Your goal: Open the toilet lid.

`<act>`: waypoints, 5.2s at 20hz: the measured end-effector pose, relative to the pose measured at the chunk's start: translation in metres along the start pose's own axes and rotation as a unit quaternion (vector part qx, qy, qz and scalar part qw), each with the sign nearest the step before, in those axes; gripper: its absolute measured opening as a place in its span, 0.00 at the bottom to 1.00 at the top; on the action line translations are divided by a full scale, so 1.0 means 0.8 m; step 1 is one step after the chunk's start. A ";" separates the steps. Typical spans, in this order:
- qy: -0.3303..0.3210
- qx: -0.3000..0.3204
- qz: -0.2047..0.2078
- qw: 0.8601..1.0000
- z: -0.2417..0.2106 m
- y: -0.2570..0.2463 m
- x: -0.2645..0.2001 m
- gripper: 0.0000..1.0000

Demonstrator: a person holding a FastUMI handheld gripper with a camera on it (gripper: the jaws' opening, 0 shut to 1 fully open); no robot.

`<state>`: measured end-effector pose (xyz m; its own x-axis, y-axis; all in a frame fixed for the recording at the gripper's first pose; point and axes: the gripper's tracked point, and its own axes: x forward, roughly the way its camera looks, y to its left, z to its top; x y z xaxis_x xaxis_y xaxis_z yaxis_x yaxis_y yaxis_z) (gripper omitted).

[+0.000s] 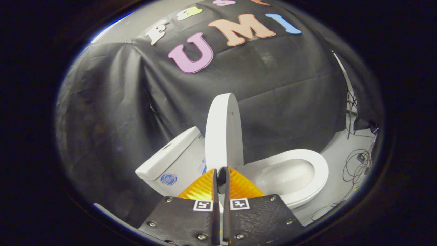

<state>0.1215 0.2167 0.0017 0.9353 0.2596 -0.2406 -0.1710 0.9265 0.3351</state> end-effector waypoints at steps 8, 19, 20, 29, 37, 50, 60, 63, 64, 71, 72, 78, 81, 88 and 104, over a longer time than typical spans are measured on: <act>0.000 -0.013 0.022 1.000 -0.006 0.036 0.004 0.04; 0.000 -0.023 0.042 0.999 -0.015 0.067 0.007 0.04; 0.000 -0.023 0.044 0.999 -0.016 0.069 0.008 0.04; -0.004 -0.032 0.059 0.998 -0.025 0.100 0.019 0.04; -0.011 -0.036 0.066 0.997 -0.030 0.123 0.031 0.04; -0.019 -0.062 0.076 0.995 -0.041 0.146 0.044 0.06; -0.028 -0.081 0.074 0.994 -0.045 0.159 0.051 0.08; -0.030 -0.081 0.072 0.994 -0.044 0.158 0.052 0.09; -0.028 -0.078 0.072 0.994 -0.045 0.159 0.053 0.09; -0.016 -0.049 0.111 0.993 -0.042 0.177 0.047 0.18; -0.022 -0.041 0.114 0.992 -0.033 0.175 0.044 0.19; -0.043 0.006 0.130 0.991 0.012 0.161 0.015 0.25; -0.051 0.002 0.115 0.992 0.027 0.140 0.004 0.30; -0.056 -0.017 0.094 0.994 0.040 0.093 -0.014 0.61; -0.083 -0.073 -0.029 0.993 0.074 -0.076 -0.056 0.97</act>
<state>0.1080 0.1324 0.0460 0.9812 0.1664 -0.0978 -0.1461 0.9714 0.1871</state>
